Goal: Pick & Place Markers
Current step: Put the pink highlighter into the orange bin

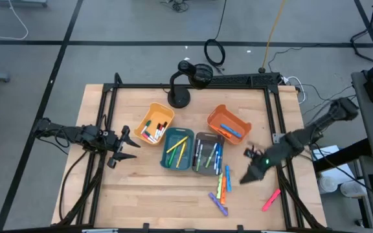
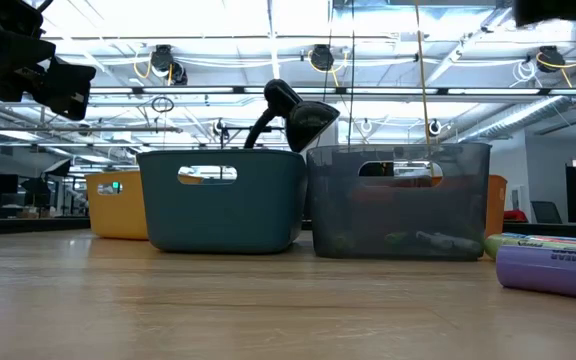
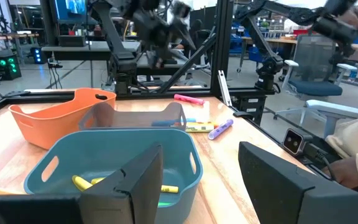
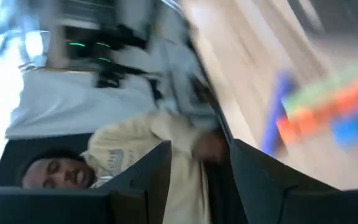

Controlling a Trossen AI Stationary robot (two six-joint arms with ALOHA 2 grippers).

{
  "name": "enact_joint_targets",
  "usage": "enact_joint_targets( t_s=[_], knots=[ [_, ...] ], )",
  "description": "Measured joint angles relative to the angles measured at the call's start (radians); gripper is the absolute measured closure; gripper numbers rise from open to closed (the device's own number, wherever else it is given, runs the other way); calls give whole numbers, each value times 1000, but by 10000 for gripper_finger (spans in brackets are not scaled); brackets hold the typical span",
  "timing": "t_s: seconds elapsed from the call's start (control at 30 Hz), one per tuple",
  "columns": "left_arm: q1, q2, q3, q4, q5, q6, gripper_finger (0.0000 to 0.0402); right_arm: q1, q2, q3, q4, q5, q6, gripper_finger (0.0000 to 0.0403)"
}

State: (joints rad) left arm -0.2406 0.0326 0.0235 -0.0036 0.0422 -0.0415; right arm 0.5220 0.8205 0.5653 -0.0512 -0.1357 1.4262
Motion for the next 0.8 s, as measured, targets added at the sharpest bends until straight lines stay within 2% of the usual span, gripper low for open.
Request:
enact_joint_targets(
  t_s=[0.13,0.33,0.4,0.6,0.7,0.8],
  knots=[
    [0,0,0,0,0,0,188,186,112,22,-116,-1,390,250],
    [0,0,0,0,0,0,188,408,294,46,-152,-249,930,250],
    [0,0,0,0,0,0,188,445,339,58,-150,-314,968,250],
    [0,0,0,0,0,0,188,475,414,70,-177,-267,909,250],
    [0,0,0,0,0,0,188,481,437,68,-250,-278,840,250],
    [0,0,0,0,0,0,188,482,444,63,-349,-238,780,250]
  ],
)
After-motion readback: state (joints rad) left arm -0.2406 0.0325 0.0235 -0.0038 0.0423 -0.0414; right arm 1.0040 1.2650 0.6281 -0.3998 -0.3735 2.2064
